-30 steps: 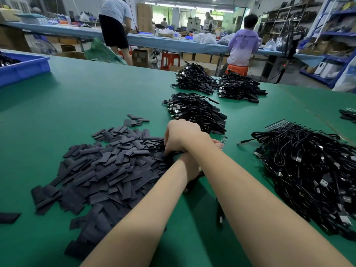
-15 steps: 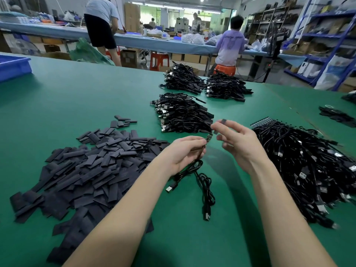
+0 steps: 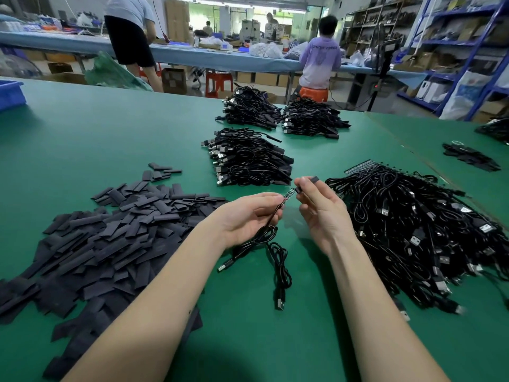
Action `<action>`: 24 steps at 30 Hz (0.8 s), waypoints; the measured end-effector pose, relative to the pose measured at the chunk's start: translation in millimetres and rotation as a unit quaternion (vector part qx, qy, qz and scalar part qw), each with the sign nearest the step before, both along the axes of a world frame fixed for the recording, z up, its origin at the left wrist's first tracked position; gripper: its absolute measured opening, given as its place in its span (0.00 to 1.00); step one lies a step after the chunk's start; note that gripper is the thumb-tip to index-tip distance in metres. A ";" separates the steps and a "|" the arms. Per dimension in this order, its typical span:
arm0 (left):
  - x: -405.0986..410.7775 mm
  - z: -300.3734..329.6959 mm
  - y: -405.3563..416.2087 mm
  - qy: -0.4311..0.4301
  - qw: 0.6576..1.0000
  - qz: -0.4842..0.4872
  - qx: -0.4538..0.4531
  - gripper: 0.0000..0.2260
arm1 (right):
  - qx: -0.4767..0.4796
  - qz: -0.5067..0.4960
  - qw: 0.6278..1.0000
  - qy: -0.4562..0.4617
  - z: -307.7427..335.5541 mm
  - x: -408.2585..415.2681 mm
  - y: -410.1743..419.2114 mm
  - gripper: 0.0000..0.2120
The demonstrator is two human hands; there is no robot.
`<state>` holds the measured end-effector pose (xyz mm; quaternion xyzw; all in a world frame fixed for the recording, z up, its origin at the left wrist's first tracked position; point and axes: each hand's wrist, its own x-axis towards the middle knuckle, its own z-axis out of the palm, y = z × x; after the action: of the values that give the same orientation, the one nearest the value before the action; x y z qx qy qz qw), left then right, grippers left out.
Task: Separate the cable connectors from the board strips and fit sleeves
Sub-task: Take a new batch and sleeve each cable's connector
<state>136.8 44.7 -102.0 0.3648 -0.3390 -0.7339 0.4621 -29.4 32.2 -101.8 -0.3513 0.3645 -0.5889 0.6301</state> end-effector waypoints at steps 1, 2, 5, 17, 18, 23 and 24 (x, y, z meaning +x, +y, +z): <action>0.1 -0.5 -0.5 0.003 1.000 0.000 -0.001 0.02 | -0.002 -0.001 1.000 0.001 0.0 0.6 0.5 0.15; 0.1 -0.2 0.0 0.003 1.000 0.000 -0.002 0.03 | -0.005 -0.002 1.000 0.001 -0.2 1.3 1.1 0.16; 0.2 -1.6 -0.6 0.001 1.000 0.000 -0.010 0.03 | -0.011 -0.001 1.000 -0.001 -0.4 2.3 2.2 0.15; 14.3 4.1 2.8 -0.037 0.997 -0.053 -0.044 0.07 | -0.054 0.060 0.996 0.038 1.6 -5.0 1.9 0.08; 14.4 4.4 2.7 -0.045 0.996 -0.057 -0.050 0.07 | -0.059 0.063 0.995 0.039 1.5 -4.8 2.1 0.07; 16.1 4.6 2.0 -0.052 0.995 -0.056 -0.065 0.08 | -0.073 0.101 0.992 0.030 1.6 -3.8 3.9 0.11; 17.0 4.7 1.8 -0.053 0.995 -0.054 -0.070 0.08 | -0.074 0.108 0.991 0.031 1.6 -4.6 3.7 0.11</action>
<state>153.8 46.5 -97.3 0.3511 -0.4327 -0.7120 0.4273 -34.0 35.9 -100.2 -0.4521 0.2996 -0.5317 0.6505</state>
